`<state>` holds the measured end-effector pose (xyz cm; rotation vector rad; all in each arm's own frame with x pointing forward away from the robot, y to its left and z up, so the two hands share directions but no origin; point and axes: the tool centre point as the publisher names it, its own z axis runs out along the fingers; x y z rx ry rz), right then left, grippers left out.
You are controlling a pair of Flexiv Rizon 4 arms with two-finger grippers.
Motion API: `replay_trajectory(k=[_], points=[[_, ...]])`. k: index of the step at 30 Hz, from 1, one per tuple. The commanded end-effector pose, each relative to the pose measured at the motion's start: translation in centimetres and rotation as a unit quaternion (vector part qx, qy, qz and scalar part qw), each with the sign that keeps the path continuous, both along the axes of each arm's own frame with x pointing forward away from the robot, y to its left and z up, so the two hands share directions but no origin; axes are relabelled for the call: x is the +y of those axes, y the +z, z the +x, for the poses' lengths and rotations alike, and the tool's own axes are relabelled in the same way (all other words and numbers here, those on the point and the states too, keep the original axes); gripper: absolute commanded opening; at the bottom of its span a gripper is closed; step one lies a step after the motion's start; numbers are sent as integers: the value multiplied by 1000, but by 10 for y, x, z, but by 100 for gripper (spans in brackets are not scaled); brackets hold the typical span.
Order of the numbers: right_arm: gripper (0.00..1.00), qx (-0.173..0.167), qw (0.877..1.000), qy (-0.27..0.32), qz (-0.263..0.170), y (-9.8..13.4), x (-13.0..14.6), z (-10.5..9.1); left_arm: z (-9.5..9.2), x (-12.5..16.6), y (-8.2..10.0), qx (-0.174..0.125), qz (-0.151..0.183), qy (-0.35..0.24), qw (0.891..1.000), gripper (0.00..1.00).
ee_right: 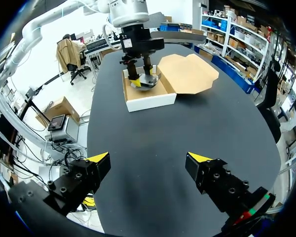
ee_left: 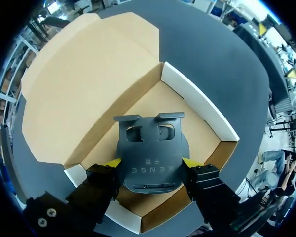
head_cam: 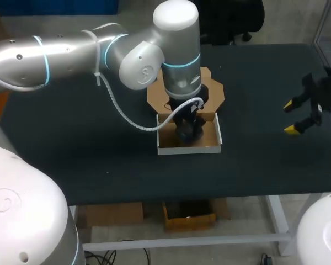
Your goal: Assemble the packaging by folding the flat box into shape, placing the metal phone stand inside, and closing the box properly
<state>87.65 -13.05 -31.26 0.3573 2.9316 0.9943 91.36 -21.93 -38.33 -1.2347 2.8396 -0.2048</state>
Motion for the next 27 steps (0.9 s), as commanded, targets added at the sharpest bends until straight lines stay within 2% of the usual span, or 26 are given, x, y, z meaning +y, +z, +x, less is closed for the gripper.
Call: replay_trajectory(k=[1, 2, 3, 4, 5, 16, 22, 27], points=[[100, 1, 1000, 1, 2, 1, -1, 0, 4, -4, -2, -1, 9, 5, 1000, 25], [100, 1, 1000, 1, 2, 1, -1, 0, 5, -4, -2, -1, 10, 6, 1000, 35], [100, 1, 1000, 1, 2, 1, -1, 0, 6, -3, -2, -1, 11, 7, 1000, 40], [100, 1, 1000, 1, 2, 1, -1, 0, 7, -2, -3, -1, 11, 9, 1000, 58], [100, 1, 1000, 1, 2, 1, -1, 0, 7, -1, -3, -1, 11, 10, 1000, 100], [100, 1, 1000, 1, 2, 1, -1, 0, 2, 4, 3, 3, 11, 44, 999, 100], [100, 1, 1000, 1, 2, 1, -1, 0, -12, -2, 11, 15, 10, 102, 995, 100], [100, 1, 1000, 1, 2, 1, -1, 0, -22, -11, 11, 9, 14, 150, 989, 100]])
